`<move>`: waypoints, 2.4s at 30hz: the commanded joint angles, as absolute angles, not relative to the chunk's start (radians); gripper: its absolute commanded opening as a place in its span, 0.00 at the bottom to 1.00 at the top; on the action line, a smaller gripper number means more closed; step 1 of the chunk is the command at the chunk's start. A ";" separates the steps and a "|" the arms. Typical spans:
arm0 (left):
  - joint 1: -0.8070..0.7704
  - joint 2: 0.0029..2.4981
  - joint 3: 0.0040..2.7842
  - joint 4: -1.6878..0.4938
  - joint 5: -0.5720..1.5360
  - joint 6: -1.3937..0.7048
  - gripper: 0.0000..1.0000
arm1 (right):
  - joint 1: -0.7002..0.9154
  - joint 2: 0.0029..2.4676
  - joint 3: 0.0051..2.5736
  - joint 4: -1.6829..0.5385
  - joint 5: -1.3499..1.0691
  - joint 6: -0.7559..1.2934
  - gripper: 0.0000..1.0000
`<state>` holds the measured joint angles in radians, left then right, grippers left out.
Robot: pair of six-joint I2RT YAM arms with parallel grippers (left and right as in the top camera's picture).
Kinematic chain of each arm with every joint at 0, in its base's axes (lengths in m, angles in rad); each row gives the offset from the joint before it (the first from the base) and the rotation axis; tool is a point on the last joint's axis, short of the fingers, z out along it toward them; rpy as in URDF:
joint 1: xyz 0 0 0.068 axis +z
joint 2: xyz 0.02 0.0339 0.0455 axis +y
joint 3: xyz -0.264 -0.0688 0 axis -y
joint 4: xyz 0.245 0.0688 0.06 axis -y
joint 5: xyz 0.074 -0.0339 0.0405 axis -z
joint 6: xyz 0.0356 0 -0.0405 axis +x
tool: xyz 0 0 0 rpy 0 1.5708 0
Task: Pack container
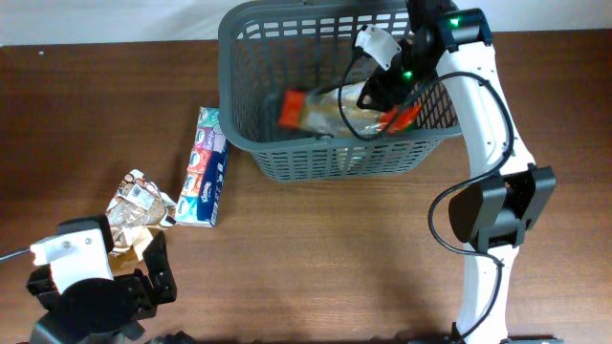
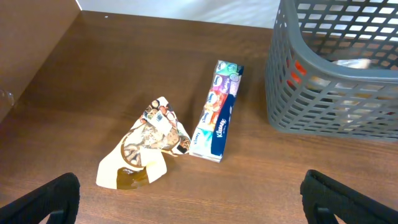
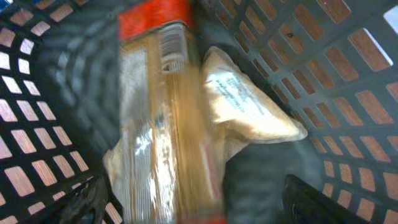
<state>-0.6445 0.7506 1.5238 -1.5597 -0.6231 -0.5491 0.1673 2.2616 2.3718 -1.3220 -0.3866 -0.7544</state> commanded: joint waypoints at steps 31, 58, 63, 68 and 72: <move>-0.640 0.749 1.529 -1.558 -0.616 -0.544 1.00 | 0.005 2.043 2.945 -1.592 0.145 -0.439 0.99; -0.640 0.749 1.529 -1.558 -0.616 -0.544 1.00 | -0.457 1.756 2.572 -1.699 0.109 -0.043 0.99; -0.640 0.749 1.529 -1.558 -0.616 -0.544 1.00 | -0.496 1.671 2.352 -1.698 0.100 -0.009 0.99; -0.640 0.749 1.529 -1.558 -0.616 -0.544 1.00 | -0.512 1.656 2.188 -1.666 0.038 -0.009 0.99; -0.640 0.749 1.529 -1.558 -0.616 -0.544 1.00 | -0.512 1.656 2.053 -1.590 0.035 -0.005 0.99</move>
